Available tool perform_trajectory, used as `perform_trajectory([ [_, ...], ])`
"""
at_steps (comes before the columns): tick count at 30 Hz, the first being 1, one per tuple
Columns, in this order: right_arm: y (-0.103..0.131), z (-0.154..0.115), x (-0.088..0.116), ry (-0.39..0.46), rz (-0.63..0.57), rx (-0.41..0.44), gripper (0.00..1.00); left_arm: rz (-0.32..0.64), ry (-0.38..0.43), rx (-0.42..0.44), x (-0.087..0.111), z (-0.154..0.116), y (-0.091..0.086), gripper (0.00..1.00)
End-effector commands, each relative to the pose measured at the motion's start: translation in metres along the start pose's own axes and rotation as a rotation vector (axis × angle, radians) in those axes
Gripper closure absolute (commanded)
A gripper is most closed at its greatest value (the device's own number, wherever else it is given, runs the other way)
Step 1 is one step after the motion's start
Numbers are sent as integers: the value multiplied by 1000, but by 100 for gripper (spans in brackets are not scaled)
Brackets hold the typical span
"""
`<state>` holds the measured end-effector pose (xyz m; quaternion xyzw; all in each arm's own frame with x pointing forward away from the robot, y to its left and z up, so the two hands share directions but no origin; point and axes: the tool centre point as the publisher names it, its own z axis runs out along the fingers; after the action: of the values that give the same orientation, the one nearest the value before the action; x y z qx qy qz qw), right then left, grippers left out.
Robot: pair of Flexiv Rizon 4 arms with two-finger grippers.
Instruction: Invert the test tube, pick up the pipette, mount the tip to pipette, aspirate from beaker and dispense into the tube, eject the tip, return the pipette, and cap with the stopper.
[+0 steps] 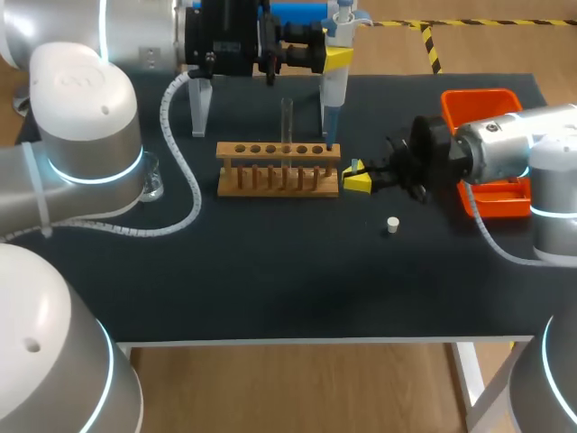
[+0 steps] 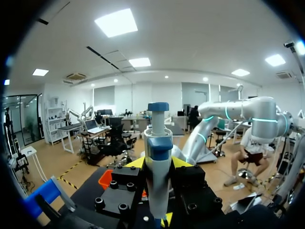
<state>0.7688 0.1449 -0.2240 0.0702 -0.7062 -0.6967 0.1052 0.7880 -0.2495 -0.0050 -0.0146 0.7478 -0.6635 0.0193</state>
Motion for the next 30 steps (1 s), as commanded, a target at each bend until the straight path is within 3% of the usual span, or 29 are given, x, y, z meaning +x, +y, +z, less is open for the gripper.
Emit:
perform_trajectory([
  [1,0,-1,0,2,0,2,100,-3,5,-14,0,-5,-2,100],
  [30,0,-1,0,2,0,2,100,2,3,-22,-1,-6,-3,100],
])
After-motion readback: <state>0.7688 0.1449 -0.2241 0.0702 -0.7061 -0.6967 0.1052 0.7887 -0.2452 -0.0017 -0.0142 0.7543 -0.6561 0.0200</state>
